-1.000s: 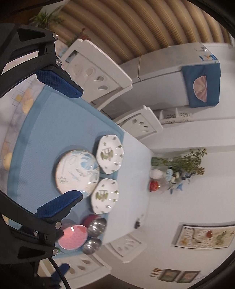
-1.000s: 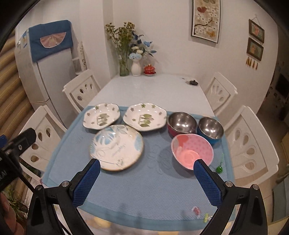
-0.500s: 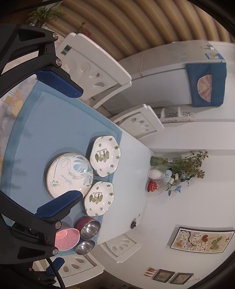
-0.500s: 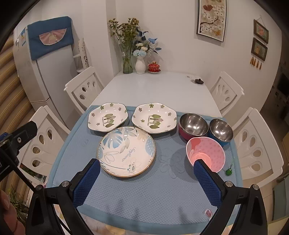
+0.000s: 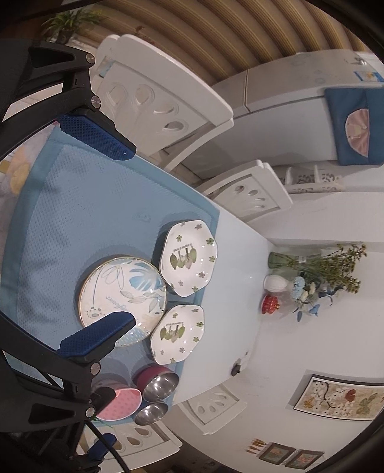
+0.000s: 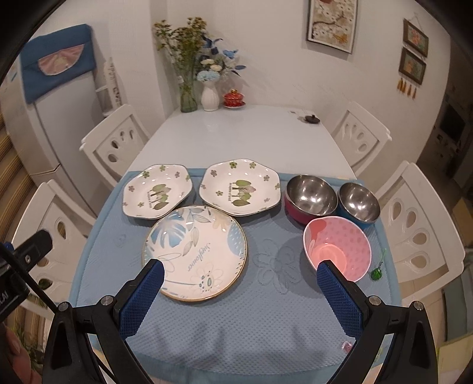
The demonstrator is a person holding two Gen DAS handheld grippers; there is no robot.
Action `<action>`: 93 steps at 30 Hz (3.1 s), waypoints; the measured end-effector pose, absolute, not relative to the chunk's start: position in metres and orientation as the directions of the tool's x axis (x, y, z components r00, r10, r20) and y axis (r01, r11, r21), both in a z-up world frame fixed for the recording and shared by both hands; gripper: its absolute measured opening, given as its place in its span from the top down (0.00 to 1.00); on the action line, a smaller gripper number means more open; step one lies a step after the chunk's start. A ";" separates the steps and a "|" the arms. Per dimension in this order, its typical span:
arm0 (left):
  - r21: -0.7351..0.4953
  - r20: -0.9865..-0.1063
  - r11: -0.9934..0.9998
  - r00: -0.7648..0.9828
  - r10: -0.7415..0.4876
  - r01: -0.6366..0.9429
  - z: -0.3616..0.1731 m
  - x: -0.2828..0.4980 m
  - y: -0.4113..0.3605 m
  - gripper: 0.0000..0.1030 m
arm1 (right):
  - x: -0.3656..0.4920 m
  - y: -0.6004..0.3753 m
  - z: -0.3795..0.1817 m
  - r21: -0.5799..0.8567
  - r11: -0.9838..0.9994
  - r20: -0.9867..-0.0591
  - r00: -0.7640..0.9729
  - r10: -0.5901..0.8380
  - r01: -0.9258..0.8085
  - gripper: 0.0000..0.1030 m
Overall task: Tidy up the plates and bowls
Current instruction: 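Move the right gripper toward the blue-leaf plate with gold rim, then close the right gripper on the rim of the blue-leaf plate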
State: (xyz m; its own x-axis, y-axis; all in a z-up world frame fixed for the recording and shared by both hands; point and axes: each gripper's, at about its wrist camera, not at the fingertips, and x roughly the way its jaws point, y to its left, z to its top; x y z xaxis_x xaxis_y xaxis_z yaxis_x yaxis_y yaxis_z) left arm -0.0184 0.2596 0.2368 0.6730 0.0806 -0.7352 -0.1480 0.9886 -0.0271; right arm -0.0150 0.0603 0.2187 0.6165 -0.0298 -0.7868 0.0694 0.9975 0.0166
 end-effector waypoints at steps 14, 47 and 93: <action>-0.027 -0.781 0.998 0.624 0.013 -0.055 0.201 0.037 0.265 0.01 | 0.016 0.062 0.189 0.000 0.987 -0.827 0.555 -0.089 0.159 0.00; -0.018 -0.883 0.999 0.468 -0.038 0.048 0.089 0.113 0.250 0.02 | 0.091 0.059 0.088 -0.025 0.985 -0.918 0.386 -0.090 0.169 0.01; -0.319 -0.863 0.943 0.384 -0.329 0.091 0.028 0.137 0.246 0.63 | 0.134 0.037 0.028 0.244 0.966 -0.920 0.334 0.204 0.081 0.60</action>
State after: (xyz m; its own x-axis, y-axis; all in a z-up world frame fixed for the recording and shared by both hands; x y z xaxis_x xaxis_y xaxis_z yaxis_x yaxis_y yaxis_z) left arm 0.1372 0.2463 0.0282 0.3837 -0.3293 -0.8627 0.0911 0.9432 -0.3195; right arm 0.1342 0.0370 0.0278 0.3344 0.2043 -0.9200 0.0810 0.9664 0.2441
